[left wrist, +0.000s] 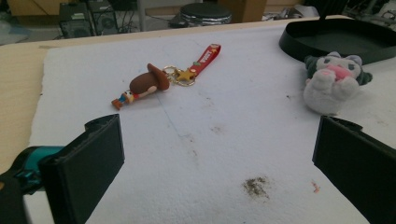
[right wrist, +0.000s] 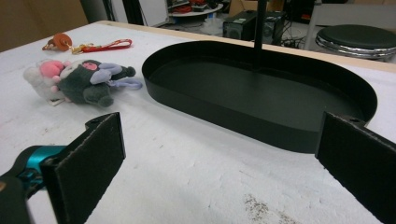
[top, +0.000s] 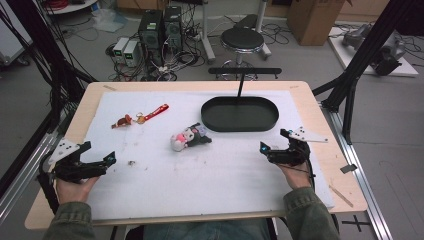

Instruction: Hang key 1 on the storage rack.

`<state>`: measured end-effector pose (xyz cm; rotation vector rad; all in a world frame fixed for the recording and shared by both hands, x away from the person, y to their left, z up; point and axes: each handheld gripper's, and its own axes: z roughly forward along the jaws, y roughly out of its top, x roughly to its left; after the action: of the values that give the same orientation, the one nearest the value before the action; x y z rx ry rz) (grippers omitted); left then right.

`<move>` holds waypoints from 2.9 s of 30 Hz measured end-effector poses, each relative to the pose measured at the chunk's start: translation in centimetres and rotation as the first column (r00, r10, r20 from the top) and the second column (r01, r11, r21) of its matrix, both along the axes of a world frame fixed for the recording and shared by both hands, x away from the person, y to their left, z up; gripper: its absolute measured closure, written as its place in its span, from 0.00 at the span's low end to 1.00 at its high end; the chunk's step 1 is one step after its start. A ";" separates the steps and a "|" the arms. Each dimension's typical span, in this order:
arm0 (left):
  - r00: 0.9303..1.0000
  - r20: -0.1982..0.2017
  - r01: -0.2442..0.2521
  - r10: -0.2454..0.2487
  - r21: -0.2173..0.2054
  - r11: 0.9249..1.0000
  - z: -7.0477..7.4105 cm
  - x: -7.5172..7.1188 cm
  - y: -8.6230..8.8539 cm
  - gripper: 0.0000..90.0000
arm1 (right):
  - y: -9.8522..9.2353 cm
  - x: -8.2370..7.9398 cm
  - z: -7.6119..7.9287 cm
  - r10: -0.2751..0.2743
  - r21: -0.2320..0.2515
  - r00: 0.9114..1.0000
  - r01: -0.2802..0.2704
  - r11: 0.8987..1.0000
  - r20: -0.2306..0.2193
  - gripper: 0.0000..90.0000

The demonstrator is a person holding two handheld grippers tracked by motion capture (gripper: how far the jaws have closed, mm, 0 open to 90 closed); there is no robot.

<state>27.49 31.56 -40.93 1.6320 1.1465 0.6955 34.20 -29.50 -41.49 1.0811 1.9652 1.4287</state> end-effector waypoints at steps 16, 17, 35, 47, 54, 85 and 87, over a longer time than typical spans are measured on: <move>1.000 -0.010 0.009 -0.009 -0.006 1.000 -0.1 0.4 -0.1 0.03 | -0.1 -0.3 0.0 0.015 -0.013 1.000 -0.015 1.000 -0.009 0.01; 1.000 -0.009 0.008 -0.008 -0.007 1.000 -0.1 0.4 -0.2 0.03 | -0.1 -0.3 -0.1 0.014 -0.014 1.000 -0.015 1.000 -0.010 0.01; 0.997 -0.056 0.060 -0.059 0.020 0.998 1.3 2.8 -0.7 0.03 | 0.3 -0.3 -0.3 0.025 -0.024 0.999 -0.026 0.999 -0.032 0.01; 0.989 -0.113 0.110 -0.098 0.102 0.989 3.2 7.1 -2.5 0.03 | 0.1 -0.6 -0.3 0.012 -0.025 0.999 -0.014 1.000 -0.044 0.01; 0.982 -0.156 0.126 -0.109 0.097 0.987 4.1 10.0 -2.5 0.03 | 0.2 -0.5 -0.4 0.011 -0.024 0.999 -0.012 1.000 -0.052 0.01; 0.937 -0.271 0.275 -0.219 0.190 0.942 4.8 21.0 -7.7 0.05 | 0.4 -0.5 -0.7 0.030 -0.060 0.998 -0.033 0.998 -0.061 0.01; 0.928 -0.299 0.288 -0.223 0.196 0.937 4.3 21.7 -8.3 0.05 | 0.4 -0.5 -0.8 0.040 -0.059 0.997 -0.044 0.997 -0.066 0.01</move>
<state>49.21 23.29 -36.64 2.0890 1.0401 0.4581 33.67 -29.05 -42.26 1.0774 2.0746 1.3624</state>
